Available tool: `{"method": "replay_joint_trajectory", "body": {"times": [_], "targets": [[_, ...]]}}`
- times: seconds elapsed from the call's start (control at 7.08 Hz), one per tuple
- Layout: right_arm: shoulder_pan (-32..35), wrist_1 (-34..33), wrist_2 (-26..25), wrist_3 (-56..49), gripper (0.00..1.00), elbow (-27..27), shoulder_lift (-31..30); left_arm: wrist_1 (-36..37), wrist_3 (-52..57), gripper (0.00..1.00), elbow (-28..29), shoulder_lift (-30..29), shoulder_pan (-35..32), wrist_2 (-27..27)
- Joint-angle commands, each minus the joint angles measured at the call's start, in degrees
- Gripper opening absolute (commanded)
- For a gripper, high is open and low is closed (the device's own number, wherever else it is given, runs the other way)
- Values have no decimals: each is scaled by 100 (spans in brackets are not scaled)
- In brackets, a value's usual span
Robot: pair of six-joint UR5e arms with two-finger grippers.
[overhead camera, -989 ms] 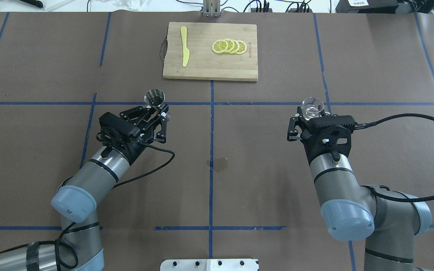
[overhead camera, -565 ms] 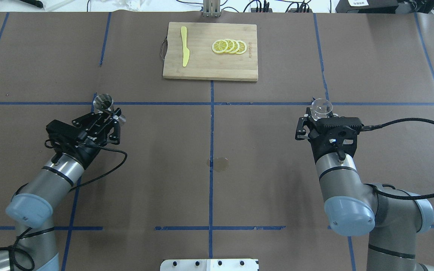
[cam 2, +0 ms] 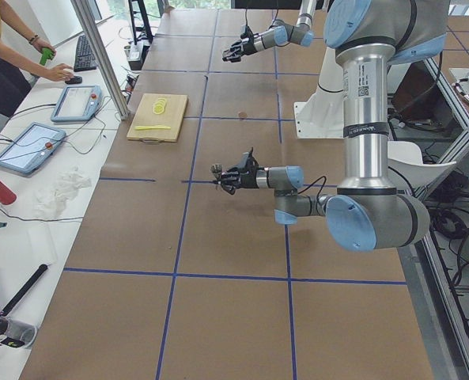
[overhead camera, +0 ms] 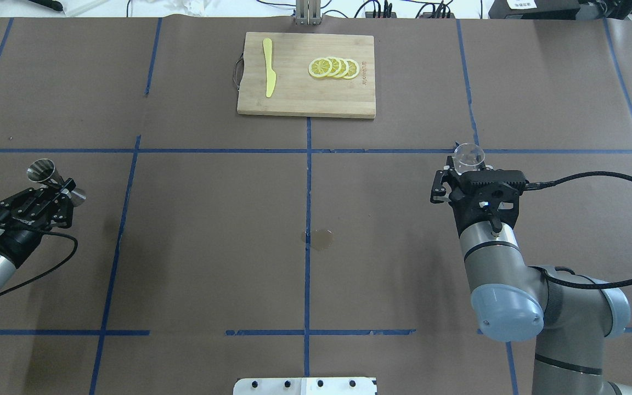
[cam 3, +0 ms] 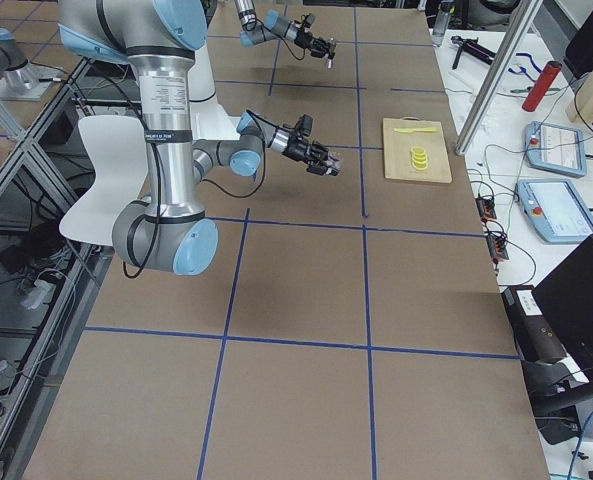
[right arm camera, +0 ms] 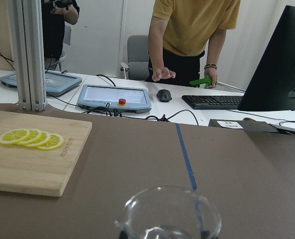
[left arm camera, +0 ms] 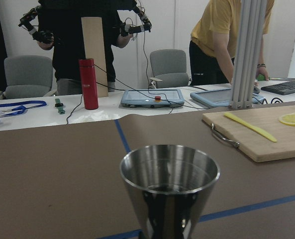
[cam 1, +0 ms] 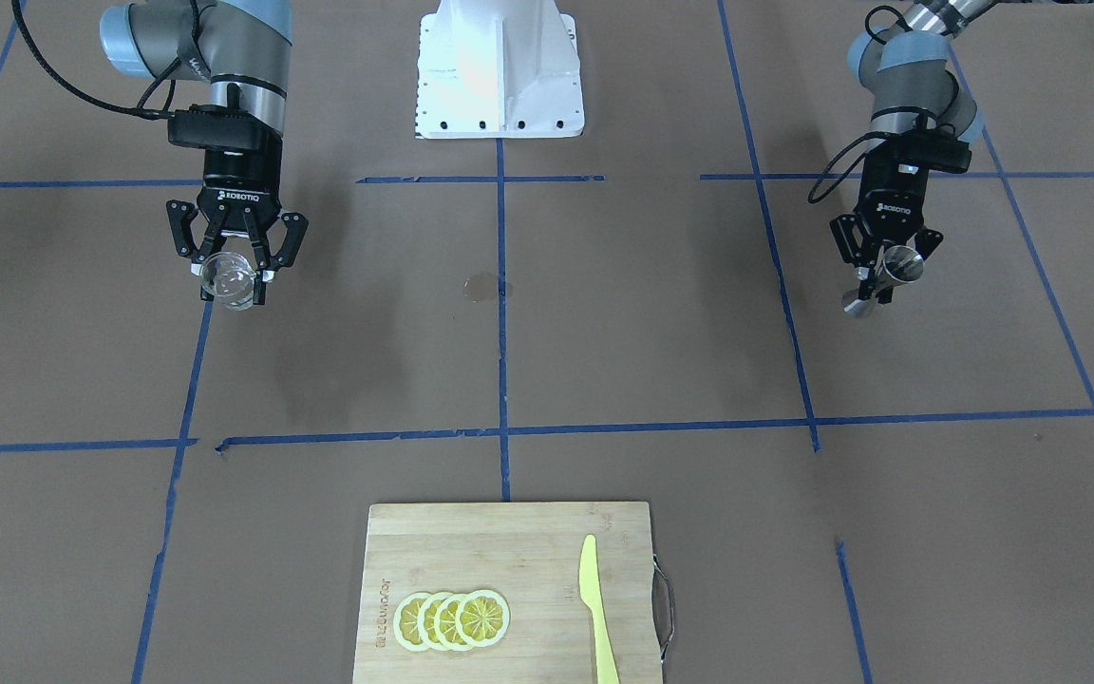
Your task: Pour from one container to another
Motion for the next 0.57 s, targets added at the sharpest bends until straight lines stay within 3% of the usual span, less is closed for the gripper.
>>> {"method": "replay_joint_trajectory", "body": {"times": [0.0,0.42], "targets": [[-17,9,1,9,0,1,28,-34,-408,0,409,87,4,11],[-17,9,-8,9,0,1,28,-25,-454,0,568,7,22,-24]]}}
